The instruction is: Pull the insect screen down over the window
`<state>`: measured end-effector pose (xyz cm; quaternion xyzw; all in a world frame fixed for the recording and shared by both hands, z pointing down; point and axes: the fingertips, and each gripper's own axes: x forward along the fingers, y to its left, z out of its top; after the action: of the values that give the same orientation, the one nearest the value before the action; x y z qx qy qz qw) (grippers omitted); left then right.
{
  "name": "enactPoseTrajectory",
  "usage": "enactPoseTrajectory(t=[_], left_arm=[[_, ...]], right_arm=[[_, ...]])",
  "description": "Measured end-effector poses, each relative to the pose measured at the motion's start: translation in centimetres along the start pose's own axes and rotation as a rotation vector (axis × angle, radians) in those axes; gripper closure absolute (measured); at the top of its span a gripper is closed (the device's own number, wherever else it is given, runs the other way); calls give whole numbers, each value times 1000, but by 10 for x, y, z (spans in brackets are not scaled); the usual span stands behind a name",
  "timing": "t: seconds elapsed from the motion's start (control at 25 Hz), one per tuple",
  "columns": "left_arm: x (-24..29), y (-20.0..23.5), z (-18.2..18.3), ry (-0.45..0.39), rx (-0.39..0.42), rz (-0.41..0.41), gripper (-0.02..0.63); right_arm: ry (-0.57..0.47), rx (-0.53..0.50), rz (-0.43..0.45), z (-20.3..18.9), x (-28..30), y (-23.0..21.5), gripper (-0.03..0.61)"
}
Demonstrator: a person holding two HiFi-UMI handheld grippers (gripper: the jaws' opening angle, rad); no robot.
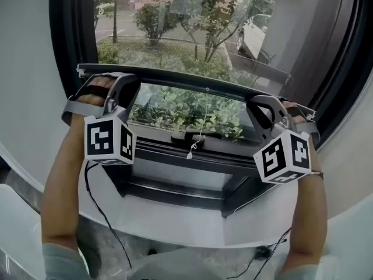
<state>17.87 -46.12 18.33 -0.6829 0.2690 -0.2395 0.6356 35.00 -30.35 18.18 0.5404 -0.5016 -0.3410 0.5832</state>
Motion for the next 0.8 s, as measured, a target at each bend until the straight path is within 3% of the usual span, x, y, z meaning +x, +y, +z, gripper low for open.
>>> enactPoseTrajectory(t=[0.44,0.8], left_arm=[[-3,-16,-2,-1,6,-95,586],[-5,-120,-7,13,3,-287,588]], right_arm=[[45,8,57,0,1,16,557],[93,28,273,-13,23,117,557]])
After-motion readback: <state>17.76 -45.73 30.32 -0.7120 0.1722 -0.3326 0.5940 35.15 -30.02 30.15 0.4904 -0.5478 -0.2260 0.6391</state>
